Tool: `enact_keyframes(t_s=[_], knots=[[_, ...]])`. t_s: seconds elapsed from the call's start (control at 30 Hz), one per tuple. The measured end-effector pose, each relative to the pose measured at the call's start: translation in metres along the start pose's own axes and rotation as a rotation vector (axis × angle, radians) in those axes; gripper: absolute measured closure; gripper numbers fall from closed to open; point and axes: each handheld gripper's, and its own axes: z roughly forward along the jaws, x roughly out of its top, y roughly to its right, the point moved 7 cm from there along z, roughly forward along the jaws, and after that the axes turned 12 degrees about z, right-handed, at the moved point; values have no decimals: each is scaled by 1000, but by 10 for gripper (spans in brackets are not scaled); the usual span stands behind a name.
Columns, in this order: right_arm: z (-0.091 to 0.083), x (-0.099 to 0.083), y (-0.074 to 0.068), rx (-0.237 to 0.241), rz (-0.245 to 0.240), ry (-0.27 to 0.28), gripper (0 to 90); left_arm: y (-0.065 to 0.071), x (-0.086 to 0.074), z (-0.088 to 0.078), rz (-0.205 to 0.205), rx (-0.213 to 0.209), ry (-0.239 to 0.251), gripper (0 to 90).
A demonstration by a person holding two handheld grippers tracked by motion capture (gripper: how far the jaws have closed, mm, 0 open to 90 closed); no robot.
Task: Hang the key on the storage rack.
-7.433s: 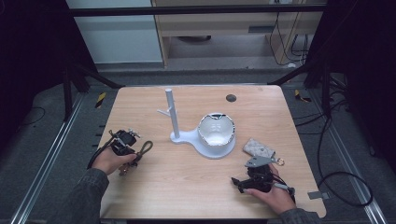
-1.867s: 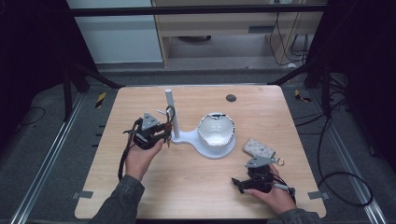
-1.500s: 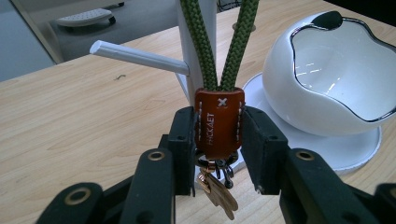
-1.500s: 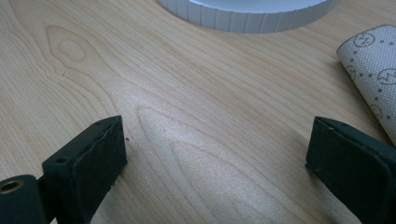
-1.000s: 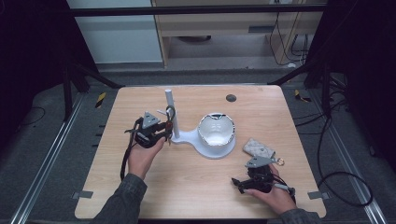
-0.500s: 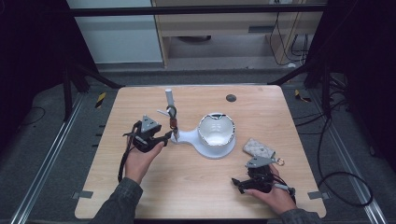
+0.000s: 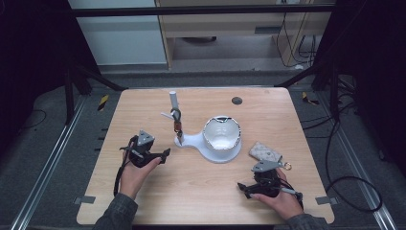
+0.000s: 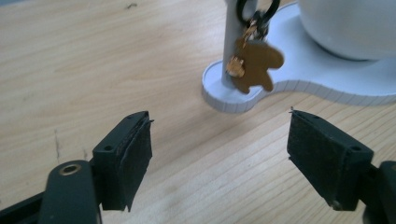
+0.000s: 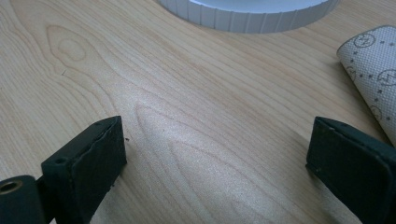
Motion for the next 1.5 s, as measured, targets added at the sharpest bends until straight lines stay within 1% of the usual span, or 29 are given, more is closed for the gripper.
enact_keyframes(t_s=[0.17,0.2,0.23,0.27,0.3,0.37,0.4,0.43,0.47,0.5,0.57,0.63,0.73,0.77,0.83,0.87,0.9,1.0,1.1,1.13,1.17,1.2,1.23,1.27,1.3,1.33,1.4,1.47,1.5], knots=[[-1,0,0,2,-5,-8,43,-3,-17,5,-17,3,-27,166],[-1,-1,0,6,-18,-16,45,-4,-20,5,-10,-1,-31,165],[-4,-1,1,6,-43,-44,63,-4,-22,5,-5,-5,-37,162],[-7,0,1,3,-50,-49,73,-4,-24,5,-6,-11,-45,154],[-11,2,1,-3,-49,-50,84,-5,-27,5,-5,-20,-48,153],[-20,8,3,-22,-52,-55,92,-4,-29,5,-4,-21,-52,147],[-20,8,3,-22,-52,-55,92,-2,-32,6,-5,-31,-57,147],[-30,14,6,-64,-70,-75,100,2,-38,8,-8,-48,-74,141],[-30,14,6,-64,-70,-75,100,2,-38,8,-8,-48,-74,142],[-39,21,11,-104,-76,-93,136,5,-43,9,14,-56,-101,142],[-48,27,16,-124,-69,-115,147,6,-44,9,14,-59,-98,137],[-55,31,23,-143,-77,-148,148,7,-44,8,19,-64,-96,129],[-61,36,31,-167,-87,-178,151,4,-48,6,4,-55,-98,123],[-65,39,34,-177,-83,-186,149,3,-50,6,-1,-56,-102,118],[-70,43,40,-177,-67,-210,137,1,-54,5,-17,-57,-117,114],[-74,46,46,-177,-51,-242,131,0,-55,5,-23,-58,-117,109],[-74,46,46,-177,-51,-242,131,0,-56,5,-26,-58,-116,109],[-77,51,54,-179,-41,-289,116,0,-58,6,-18,-54,-127,102],[-78,53,57,-177,-30,-311,115,0,-60,7,-10,-53,-140,96],[-79,55,61,-196,-44,-329,113,0,-61,8,-5,-52,-146,91],[-79,55,61,-196,-44,-329,113,1,-62,9,4,-55,-152,91],[-80,57,66,-234,-68,-336,91,1,-63,9,11,-57,-161,87],[-80,57,66,-234,-68,-336,91,1,-63,10,12,-58,-164,87],[-81,59,69,-250,-75,-339,95,1,-64,11,12,-57,-162,74],[-82,60,71,-248,-73,-343,94,1,-64,11,13,-58,-163,69],[-82,59,75,-247,-56,-364,85,1,-64,11,20,-57,-164,63],[-83,59,78,-256,-68,-381,86,1,-64,12,22,-57,-156,49],[-82,58,80,-254,-68,-390,93,0,-65,12,15,-47,-143,47],[-82,57,81,-254,-57,-395,96,0,-65,12,15,-47,-143,43]])
